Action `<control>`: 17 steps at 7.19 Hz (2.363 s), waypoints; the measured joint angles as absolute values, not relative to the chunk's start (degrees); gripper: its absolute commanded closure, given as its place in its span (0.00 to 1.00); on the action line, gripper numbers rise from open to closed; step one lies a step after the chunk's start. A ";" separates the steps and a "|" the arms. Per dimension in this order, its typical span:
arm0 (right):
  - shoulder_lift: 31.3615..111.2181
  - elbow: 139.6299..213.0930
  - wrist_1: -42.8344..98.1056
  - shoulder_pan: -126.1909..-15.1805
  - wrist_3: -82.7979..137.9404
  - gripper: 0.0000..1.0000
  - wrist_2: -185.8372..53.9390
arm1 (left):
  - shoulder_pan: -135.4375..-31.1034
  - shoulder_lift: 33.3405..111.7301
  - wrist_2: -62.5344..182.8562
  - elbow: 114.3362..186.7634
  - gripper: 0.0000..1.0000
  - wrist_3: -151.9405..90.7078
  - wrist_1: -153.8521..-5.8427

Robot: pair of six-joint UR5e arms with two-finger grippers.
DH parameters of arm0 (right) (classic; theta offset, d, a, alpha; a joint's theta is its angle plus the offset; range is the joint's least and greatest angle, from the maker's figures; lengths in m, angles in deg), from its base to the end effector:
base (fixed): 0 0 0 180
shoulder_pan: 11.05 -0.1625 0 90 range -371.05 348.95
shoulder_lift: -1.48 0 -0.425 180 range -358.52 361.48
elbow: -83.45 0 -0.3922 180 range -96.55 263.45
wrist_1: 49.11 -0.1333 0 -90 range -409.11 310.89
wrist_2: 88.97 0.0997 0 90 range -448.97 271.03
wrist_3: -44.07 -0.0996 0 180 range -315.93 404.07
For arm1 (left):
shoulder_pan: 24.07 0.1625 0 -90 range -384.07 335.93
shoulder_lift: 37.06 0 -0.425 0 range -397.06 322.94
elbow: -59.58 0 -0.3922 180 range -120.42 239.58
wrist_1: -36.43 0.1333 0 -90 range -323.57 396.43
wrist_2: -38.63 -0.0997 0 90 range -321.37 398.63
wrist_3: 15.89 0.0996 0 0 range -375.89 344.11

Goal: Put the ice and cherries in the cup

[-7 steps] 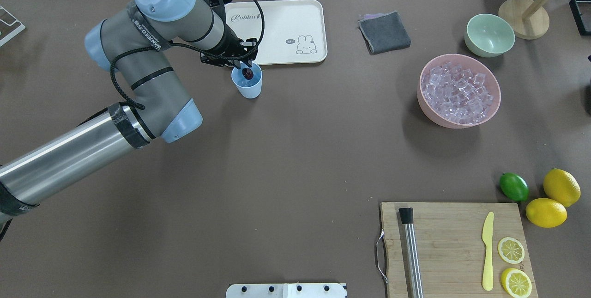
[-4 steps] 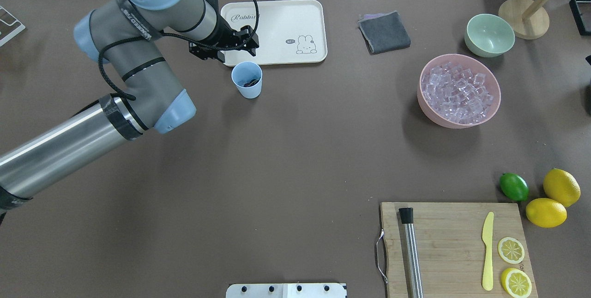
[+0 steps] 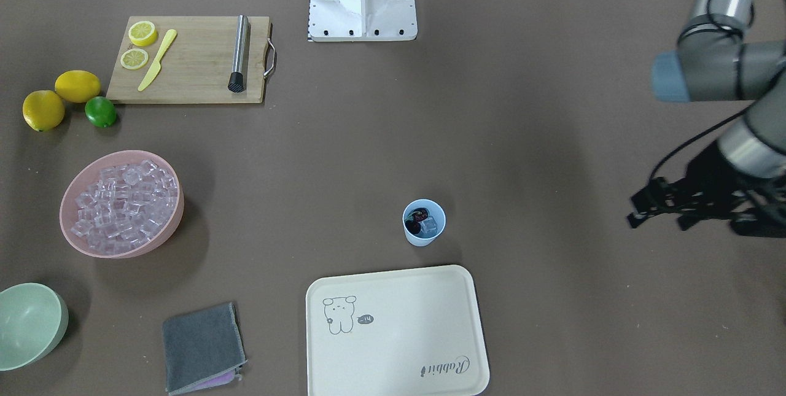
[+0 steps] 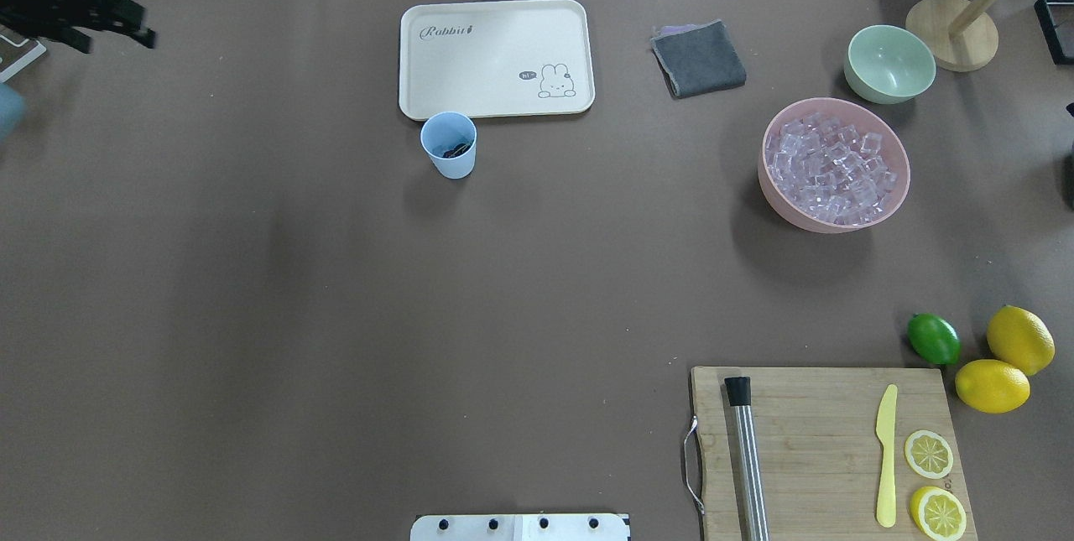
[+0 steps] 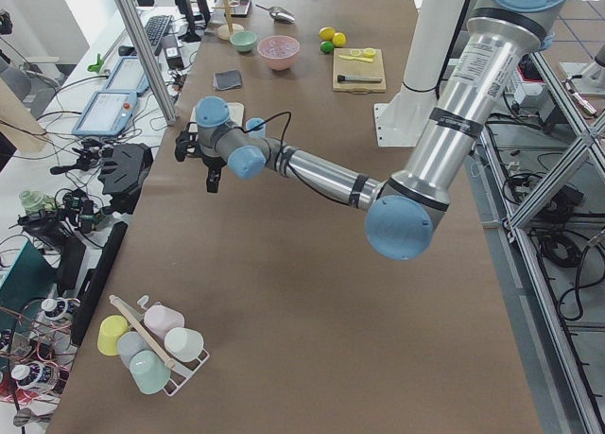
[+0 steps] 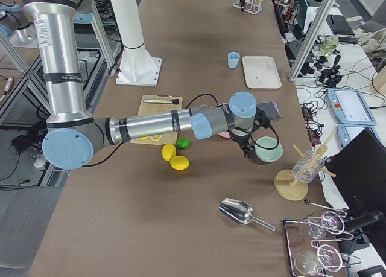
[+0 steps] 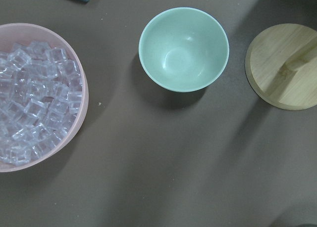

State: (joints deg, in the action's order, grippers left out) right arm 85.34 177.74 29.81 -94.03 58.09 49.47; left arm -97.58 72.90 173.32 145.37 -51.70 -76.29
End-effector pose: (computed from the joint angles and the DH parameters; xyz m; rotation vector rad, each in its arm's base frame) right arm -0.0087 -0.5512 0.5390 0.4072 -0.8205 -0.5001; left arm 0.1223 -0.6361 0.4489 0.2402 0.9507 -0.0480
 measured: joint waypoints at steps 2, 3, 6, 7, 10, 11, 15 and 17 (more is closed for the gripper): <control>85.20 176.96 29.93 -93.80 57.87 0.02 47.01 | -106.79 66.70 177.39 147.06 0.02 -36.79 -71.11; 84.95 175.96 30.08 -93.60 57.84 0.02 45.88 | -108.36 63.62 177.79 149.28 0.02 -33.62 -69.67; 81.34 169.97 30.69 -93.52 57.48 0.02 45.48 | -109.56 49.07 177.65 160.47 0.02 -30.45 -69.27; 80.21 168.20 30.72 -93.62 57.45 0.02 45.56 | -109.76 45.47 177.35 163.56 0.02 -29.82 -69.36; 78.42 166.64 30.83 -94.06 56.65 0.02 45.65 | -109.84 40.53 175.77 165.33 0.02 -27.16 -69.52; 77.34 166.47 31.51 -94.05 55.67 0.02 45.64 | -110.01 39.79 175.61 165.27 0.02 -26.97 -69.86; 76.46 165.74 33.00 -94.29 54.91 0.02 45.38 | -110.25 41.68 175.15 164.05 0.02 -27.20 -70.82; 77.36 165.57 32.75 -95.00 55.25 0.02 45.49 | -109.83 51.08 173.18 159.21 0.02 -27.32 -70.24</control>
